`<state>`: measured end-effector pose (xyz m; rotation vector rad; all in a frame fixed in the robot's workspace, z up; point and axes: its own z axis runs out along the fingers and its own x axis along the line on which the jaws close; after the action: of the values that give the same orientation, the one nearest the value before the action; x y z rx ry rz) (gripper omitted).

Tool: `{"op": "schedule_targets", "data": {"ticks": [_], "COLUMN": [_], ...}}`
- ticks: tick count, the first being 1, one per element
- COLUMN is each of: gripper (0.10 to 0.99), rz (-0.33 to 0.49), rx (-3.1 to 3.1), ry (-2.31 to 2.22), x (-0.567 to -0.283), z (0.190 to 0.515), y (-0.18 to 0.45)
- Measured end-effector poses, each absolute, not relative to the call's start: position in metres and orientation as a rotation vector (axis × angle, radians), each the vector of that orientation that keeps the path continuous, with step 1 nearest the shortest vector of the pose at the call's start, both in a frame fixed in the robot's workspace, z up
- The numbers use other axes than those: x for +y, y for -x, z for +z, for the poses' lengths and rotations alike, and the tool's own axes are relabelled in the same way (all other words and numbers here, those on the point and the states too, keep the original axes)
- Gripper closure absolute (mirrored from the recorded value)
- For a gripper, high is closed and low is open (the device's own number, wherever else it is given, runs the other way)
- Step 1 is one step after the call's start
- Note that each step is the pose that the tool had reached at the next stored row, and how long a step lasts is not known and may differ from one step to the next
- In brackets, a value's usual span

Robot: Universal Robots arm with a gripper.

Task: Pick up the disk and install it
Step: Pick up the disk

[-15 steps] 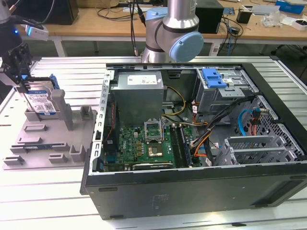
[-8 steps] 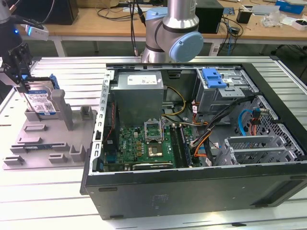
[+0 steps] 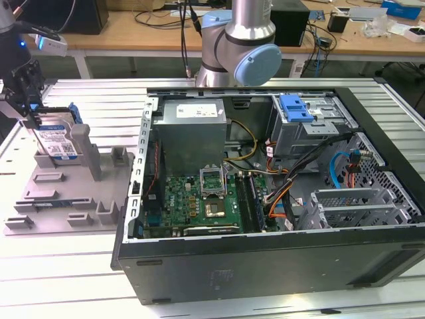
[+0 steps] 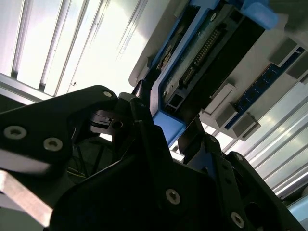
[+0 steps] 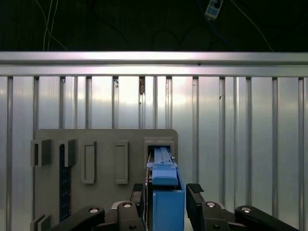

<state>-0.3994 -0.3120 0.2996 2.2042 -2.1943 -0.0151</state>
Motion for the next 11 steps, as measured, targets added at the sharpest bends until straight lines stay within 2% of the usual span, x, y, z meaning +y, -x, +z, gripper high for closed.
{"op": "schedule_targets", "data": {"ticks": [3,4,11], "gripper": [0.62,0.694,0.694], "rz": [-0.015,-0.015,-0.015], "rx": [-2.194,-2.194,-2.194], "ry": [-2.204,-2.204,-2.204], "x": [-0.312,-0.312,-0.3119], "z": [0.2995,0.2995,0.2985], "y": [0.3994,0.3994,0.3996]}}
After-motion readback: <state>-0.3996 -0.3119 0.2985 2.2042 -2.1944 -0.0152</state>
